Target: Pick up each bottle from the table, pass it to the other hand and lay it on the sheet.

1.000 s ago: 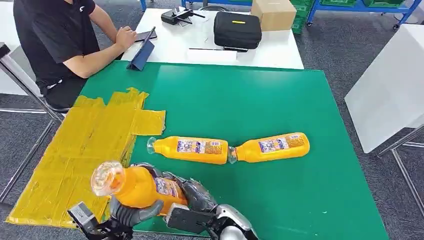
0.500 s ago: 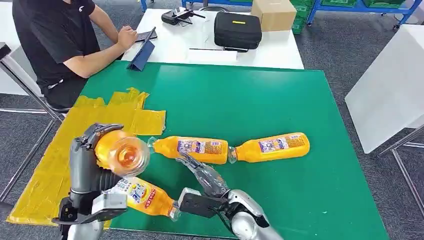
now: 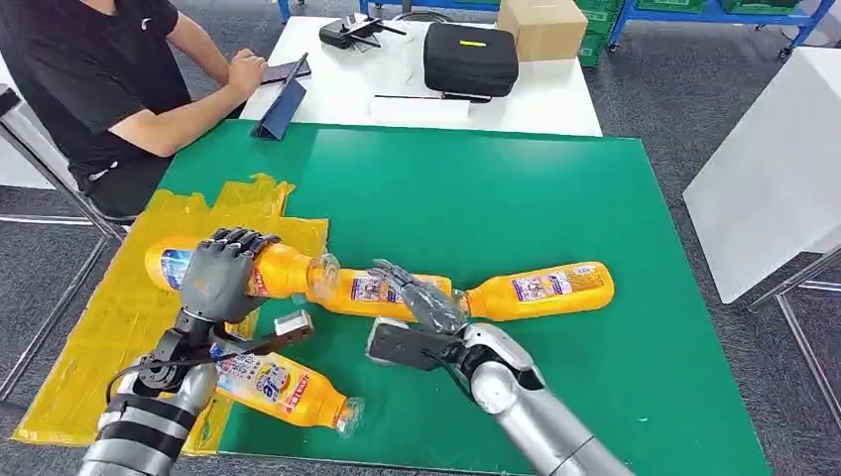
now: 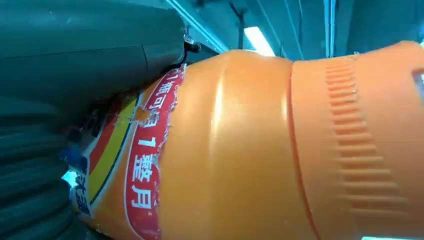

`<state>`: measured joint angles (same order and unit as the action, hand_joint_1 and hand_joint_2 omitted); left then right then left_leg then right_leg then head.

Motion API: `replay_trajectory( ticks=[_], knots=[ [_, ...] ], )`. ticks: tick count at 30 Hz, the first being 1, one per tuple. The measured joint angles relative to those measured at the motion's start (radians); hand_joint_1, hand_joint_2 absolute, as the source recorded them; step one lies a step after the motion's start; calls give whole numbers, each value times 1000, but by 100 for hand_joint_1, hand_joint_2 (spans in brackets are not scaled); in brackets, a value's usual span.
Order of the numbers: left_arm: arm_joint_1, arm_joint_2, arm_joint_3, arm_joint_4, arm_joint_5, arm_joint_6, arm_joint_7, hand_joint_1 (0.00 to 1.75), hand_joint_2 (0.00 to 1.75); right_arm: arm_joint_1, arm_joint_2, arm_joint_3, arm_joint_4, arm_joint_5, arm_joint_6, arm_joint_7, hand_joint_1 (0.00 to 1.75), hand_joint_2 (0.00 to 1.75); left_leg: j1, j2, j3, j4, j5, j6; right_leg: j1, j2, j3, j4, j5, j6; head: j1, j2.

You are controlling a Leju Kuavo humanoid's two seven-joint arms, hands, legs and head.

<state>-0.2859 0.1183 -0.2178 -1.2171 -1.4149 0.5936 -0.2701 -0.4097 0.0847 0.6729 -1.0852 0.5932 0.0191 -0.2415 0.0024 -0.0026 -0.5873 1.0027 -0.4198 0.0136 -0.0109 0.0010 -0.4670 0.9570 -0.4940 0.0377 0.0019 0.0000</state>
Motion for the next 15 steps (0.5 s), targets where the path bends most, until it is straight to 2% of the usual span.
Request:
replay_trajectory(
  ticks=[6, 15],
  knots=[
    [-41, 18, -19, 110, -2, 2, 0, 175, 175, -24, 2, 2, 44, 0, 0, 0, 0, 175, 0, 0, -2, 0, 0, 0, 0, 0, -2, 0, 0, 0, 0, 0],
    [-50, 21, -27, 149, -2, 3, 0, 175, 175, -28, 2, 5, 66, 0, 0, 0, 0, 175, 0, 0, -3, 0, 0, 0, 0, 0, -2, 0, 0, 0, 0, 0]
  ],
)
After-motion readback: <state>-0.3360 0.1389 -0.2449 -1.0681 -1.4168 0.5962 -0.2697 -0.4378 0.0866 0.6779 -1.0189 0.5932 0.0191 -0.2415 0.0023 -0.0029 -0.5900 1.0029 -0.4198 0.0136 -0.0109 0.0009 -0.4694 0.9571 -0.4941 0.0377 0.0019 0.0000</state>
